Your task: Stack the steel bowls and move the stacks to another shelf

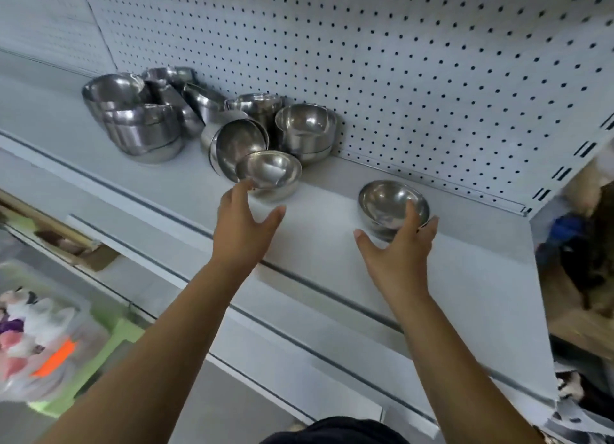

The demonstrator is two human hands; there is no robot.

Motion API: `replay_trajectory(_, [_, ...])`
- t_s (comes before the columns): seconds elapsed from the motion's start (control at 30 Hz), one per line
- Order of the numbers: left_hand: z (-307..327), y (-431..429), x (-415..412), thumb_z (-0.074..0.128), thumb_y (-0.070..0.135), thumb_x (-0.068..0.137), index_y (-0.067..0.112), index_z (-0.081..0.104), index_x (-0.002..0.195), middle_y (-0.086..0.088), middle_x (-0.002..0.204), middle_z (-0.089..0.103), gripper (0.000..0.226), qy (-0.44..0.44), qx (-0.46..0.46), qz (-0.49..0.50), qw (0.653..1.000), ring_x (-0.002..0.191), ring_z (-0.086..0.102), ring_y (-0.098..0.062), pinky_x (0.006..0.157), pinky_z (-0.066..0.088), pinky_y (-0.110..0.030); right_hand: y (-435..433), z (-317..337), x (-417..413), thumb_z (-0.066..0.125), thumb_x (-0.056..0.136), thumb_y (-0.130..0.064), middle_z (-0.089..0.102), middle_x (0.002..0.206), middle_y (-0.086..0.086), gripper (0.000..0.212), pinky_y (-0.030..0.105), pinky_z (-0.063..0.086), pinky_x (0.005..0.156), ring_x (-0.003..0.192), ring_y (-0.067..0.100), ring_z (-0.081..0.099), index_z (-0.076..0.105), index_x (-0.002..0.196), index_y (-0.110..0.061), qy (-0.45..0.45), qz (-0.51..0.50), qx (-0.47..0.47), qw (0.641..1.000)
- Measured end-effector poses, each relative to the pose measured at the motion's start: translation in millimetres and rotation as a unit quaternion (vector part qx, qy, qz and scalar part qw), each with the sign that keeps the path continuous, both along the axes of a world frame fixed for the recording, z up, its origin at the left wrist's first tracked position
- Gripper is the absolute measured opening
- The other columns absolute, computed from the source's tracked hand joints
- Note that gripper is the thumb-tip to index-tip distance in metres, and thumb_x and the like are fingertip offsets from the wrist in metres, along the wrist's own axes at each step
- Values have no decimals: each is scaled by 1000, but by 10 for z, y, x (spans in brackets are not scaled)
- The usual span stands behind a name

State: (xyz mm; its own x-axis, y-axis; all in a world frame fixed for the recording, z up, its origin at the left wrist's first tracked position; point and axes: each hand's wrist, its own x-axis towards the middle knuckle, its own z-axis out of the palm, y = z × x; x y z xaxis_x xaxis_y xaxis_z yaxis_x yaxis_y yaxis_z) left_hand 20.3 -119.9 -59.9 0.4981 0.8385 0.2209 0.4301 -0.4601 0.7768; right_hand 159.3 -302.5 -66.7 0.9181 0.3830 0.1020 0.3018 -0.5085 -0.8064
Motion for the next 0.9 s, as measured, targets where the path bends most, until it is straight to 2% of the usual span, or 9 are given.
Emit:
replay_trajectory(0.13, [-112,236,189,73,50,87,29,41,146,-2,142,48,70,-30,-7,21,999,126,52,-20,96,41,-30,85,-69,167,82,85,-39,-10,171,18,100,49,35,117,155,41,13,17,161,-26,-17,-14,19,1000])
replay_trajectory(0.27, [-207,333,266,73,52,87,29,48,141,2,140,49,63,-49,5,41,998,123,54,-15,94,40,-27,92,-128,292,88,80,-37,4,170,15,109,35,28,116,157,32,13,17,162,-25,-24,-17,48,998])
replay_trajectory(0.37, [-268,361,267,73,52,87,31,53,136,7,139,51,57,-53,16,49,997,121,57,-13,94,43,-28,89,-174,349,92,74,-38,20,164,6,115,28,30,114,152,24,28,20,162,-22,-32,-19,77,996])
replay_trajectory(0.47, [-289,378,266,77,52,83,33,58,130,9,133,54,53,-74,18,50,996,115,59,-10,94,47,-29,101,-148,382,93,71,-41,26,162,-1,116,31,35,118,148,17,36,22,162,-24,-14,-11,97,995])
replay_trajectory(0.6, [-312,377,233,79,56,78,35,62,123,13,123,59,52,-99,29,29,994,108,58,-4,94,51,-32,152,-79,369,93,67,-46,32,161,-14,115,36,41,119,144,7,43,25,160,-34,19,56,147,987])
replay_trajectory(0.77, [-309,372,160,73,66,72,37,65,122,18,123,62,59,-105,19,-41,993,112,61,-4,95,53,-33,407,186,416,93,72,-31,42,152,-19,101,25,42,116,137,-4,48,34,153,-41,23,143,197,970])
replay_trajectory(0.9, [-329,378,74,81,54,72,37,67,122,21,124,63,55,-104,8,-90,990,112,62,-2,101,52,-38,701,290,441,92,75,-30,41,151,-24,98,19,42,114,137,-5,47,31,151,-47,29,209,200,957])
